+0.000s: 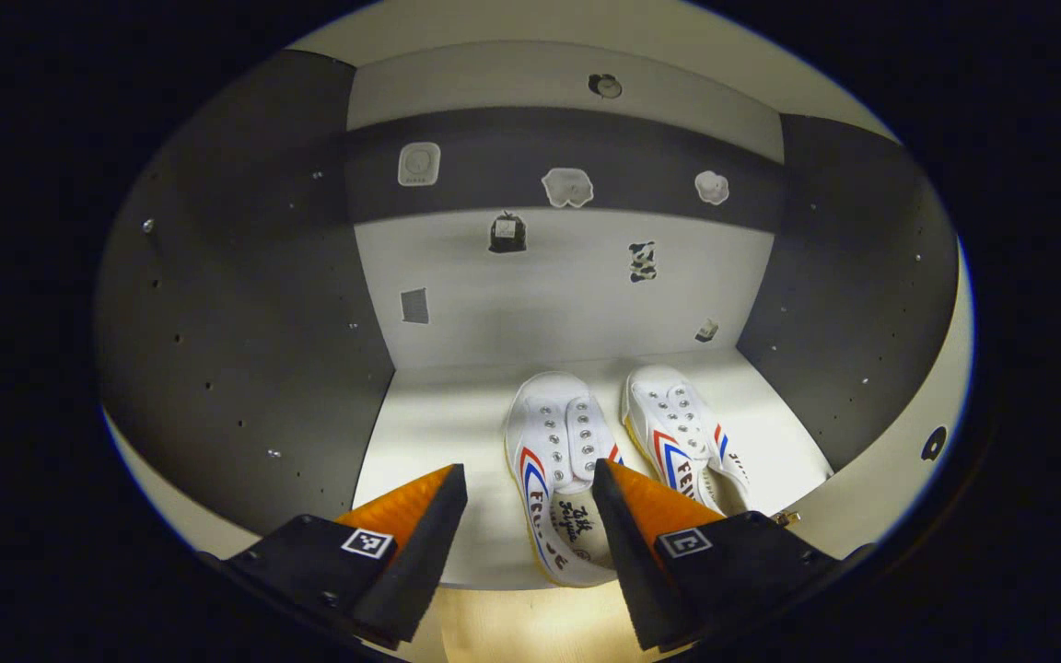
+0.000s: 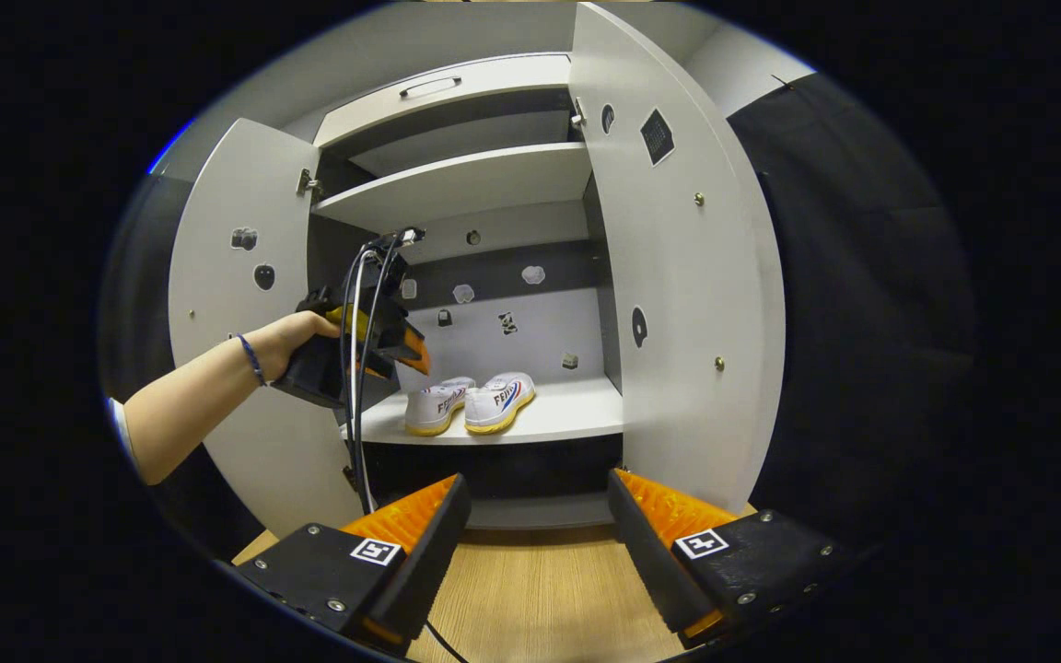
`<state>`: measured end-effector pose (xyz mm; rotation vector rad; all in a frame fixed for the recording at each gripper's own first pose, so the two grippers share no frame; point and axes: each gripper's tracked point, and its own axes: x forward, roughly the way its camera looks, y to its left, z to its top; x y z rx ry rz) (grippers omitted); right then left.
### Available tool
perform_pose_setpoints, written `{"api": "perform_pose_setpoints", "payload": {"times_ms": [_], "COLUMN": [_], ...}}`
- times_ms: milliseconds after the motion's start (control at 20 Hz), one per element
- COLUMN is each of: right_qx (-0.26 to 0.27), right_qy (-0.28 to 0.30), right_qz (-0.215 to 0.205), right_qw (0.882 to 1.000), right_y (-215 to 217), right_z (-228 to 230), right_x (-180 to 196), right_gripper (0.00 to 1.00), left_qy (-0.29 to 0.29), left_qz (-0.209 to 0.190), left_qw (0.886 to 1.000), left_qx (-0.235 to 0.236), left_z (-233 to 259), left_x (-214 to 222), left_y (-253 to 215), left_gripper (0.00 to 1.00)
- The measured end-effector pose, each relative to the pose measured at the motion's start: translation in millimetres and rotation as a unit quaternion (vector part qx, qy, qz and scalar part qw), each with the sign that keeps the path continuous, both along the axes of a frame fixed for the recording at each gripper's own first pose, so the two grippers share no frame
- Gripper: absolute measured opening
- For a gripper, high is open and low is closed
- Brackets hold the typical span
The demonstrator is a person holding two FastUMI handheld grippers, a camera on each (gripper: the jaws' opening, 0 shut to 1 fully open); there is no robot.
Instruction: Grab one shoe with the right hand and put it into the shoe cabinet, grab the other shoe with the left hand and put it into the shoe cabinet; then close the right door with the right hand and the left door with the left hand.
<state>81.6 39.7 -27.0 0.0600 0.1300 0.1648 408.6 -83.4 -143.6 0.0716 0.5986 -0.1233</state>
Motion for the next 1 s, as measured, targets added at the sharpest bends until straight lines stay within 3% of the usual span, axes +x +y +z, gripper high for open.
{"api": "perform_pose_setpoints", "payload": {"times_ms": [100,450,750,1000], "right_qx": [-0.003,-0.014,-0.029,-0.041], "right_qy": [-0.001,-0.008,-0.017,-0.017], "right_qz": [0.005,0.006,-0.023,-0.057], "right_qw": [1.0,1.0,0.999,0.997], "right_y": [1.1,-6.4,-40.0,-78.7], "right_z": [0.9,5.2,12.7,13.1], "right_x": [-4.8,-23.0,-38.2,-39.7], "right_gripper": [0.93,0.93,0.93,0.92], "left_qy": [-0.027,-0.129,-0.206,-0.234], "left_qz": [-0.002,0.001,-0.019,-0.017], "left_qw": [1.0,0.992,0.978,0.972], "left_qx": [-0.003,-0.014,-0.023,-0.031], "left_z": [19.7,87.8,123.1,129.9], "left_x": [-17.7,-104.8,-202.4,-271.8], "left_y": [2.1,13.1,16.1,34.3], "left_gripper": [0.96,0.97,0.95,0.95]}}
